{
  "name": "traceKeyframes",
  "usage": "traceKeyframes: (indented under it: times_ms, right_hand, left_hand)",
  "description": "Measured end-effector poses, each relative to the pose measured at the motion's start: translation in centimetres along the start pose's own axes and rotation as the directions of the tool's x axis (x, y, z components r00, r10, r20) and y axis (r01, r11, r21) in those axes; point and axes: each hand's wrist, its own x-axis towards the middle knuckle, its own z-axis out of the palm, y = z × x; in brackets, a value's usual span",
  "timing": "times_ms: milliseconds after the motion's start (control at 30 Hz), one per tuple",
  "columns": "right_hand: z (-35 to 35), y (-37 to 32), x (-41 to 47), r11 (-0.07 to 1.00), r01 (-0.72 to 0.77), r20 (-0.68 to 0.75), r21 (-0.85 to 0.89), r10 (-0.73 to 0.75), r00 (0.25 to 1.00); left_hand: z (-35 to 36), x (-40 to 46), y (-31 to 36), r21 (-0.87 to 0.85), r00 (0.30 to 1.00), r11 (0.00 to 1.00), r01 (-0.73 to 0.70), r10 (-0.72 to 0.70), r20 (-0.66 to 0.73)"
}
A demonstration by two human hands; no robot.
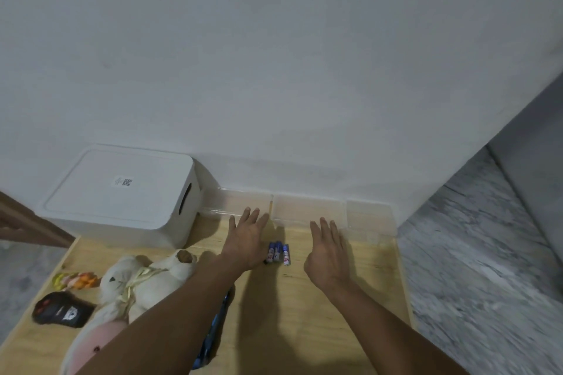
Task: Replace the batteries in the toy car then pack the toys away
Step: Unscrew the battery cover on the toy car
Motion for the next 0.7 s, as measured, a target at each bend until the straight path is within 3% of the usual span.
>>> traceKeyframes:
  times_ms: [133, 233, 367, 500, 633, 700]
  right_hand:
    - [0.5, -1.2, -0.8, 0.993, 0.060, -0.054, 0.100, -0.054, 0.997]
    - [0.8, -3.2, -1.5, 0.978, 0.096, -0.039, 0.187, -0.090, 0.995]
    - [1.9, -6.3, -2.6, 0.954, 0.148, 0.041, 0.262, -0.165, 0.986]
    - [2.5, -9.2, -3.3, 0.936, 0.166, 0.161, 0.311, -0.224, 0.961]
    - [3.3, -11.6, -3.7, 0.929, 0.138, 0.258, 0.344, -0.235, 0.937]
    - [3.8, -12.5, -3.8, 0.934, 0.069, 0.301, 0.350, -0.182, 0.936]
  left_hand:
    - [-0.3, -1.9, -0.8, -0.117, 0.989, 0.993, -0.030, 0.012, -0.149]
    - [-0.4, -4.0, -2.0, -0.218, 0.967, 0.976, 0.006, -0.061, -0.248]
    - [-0.5, -7.5, -3.5, -0.302, 0.910, 0.951, 0.058, -0.175, -0.376]
    - [0.6, -10.9, -5.6, -0.274, 0.820, 0.958, 0.087, -0.225, -0.526]
    - [2.3, -14.2, -7.1, -0.279, 0.746, 0.924, 0.263, -0.378, -0.548]
    - [2.7, -15.4, -7.5, -0.290, 0.746, 0.906, 0.307, -0.419, -0.518]
